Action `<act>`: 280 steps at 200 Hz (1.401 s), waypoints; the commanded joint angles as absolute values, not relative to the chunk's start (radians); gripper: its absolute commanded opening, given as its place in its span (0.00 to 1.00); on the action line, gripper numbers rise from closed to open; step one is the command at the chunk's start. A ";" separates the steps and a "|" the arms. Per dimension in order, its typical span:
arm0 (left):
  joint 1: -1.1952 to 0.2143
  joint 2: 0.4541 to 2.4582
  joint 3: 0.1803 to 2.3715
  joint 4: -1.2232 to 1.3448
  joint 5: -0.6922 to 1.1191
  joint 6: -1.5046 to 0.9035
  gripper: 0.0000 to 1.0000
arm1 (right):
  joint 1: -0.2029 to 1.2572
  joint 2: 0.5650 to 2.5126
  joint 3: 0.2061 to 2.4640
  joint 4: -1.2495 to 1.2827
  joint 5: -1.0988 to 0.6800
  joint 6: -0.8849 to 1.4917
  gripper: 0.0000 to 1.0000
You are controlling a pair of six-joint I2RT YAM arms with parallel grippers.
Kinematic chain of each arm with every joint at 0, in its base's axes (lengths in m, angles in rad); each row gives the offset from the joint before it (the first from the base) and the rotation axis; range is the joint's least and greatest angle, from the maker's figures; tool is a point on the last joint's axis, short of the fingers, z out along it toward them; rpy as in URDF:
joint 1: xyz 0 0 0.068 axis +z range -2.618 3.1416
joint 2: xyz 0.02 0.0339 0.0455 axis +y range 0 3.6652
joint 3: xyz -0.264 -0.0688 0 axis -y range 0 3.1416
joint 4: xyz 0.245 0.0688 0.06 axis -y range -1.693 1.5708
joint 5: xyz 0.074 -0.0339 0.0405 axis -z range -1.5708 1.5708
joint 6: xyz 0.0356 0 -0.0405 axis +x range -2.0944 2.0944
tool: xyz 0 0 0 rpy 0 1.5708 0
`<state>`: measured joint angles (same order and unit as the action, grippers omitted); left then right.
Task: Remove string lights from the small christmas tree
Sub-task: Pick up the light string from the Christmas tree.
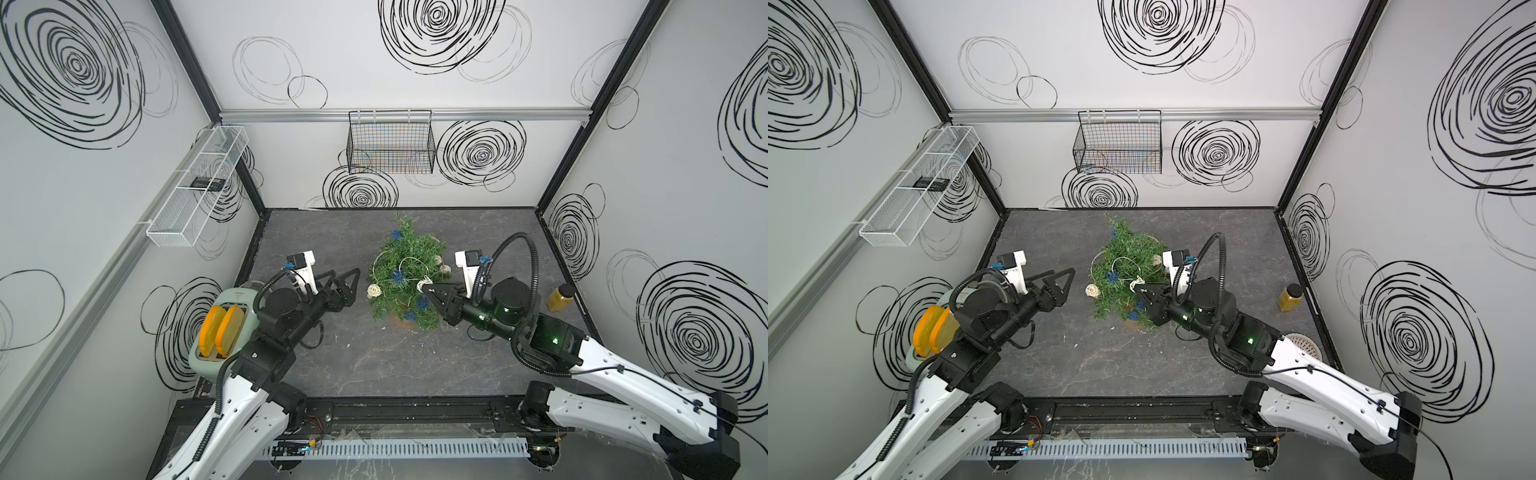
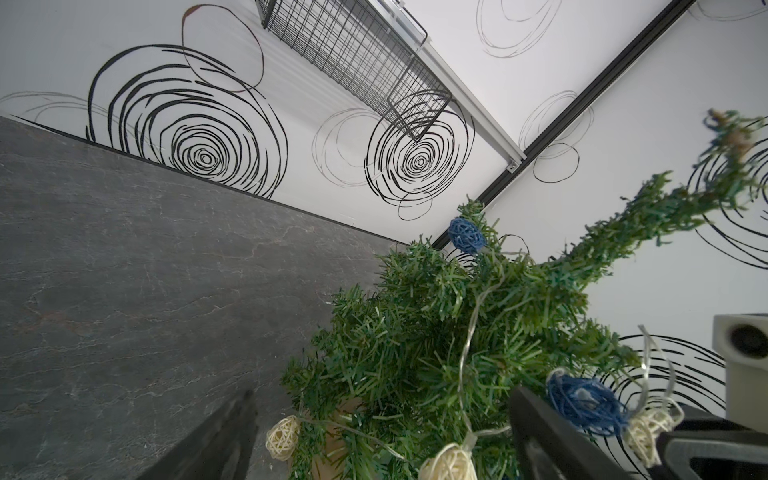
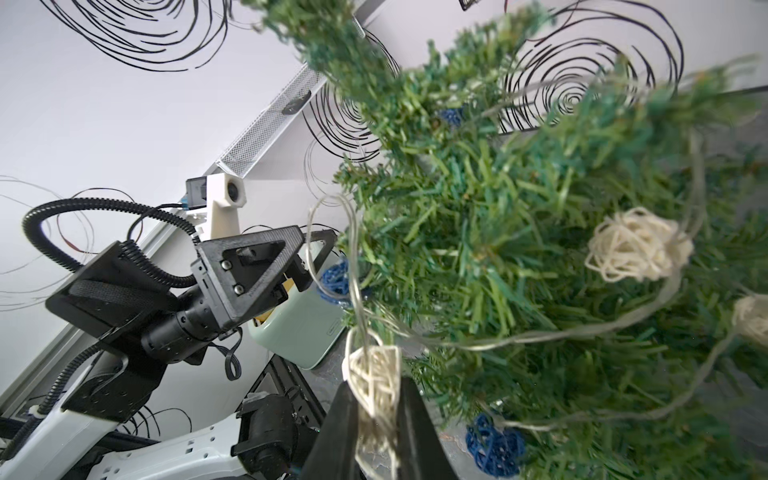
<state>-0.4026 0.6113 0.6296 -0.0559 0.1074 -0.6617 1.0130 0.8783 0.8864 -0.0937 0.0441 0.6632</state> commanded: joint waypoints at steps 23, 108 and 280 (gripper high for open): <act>-0.395 0.618 0.675 -0.023 0.138 -0.654 0.96 | 1.032 0.913 1.009 -0.181 -0.033 0.550 0.15; -0.382 0.618 0.676 -0.031 0.159 -0.641 0.96 | 1.098 0.813 1.102 -0.317 0.004 0.428 0.09; -0.333 0.640 0.725 -0.038 0.184 -0.634 0.96 | 0.645 0.832 1.186 -0.245 0.294 0.315 0.02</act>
<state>-0.3477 0.6296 0.6842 -0.0650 0.1619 -0.6479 0.7300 0.7898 1.1130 -0.3435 0.3920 0.3412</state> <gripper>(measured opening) 0.964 0.145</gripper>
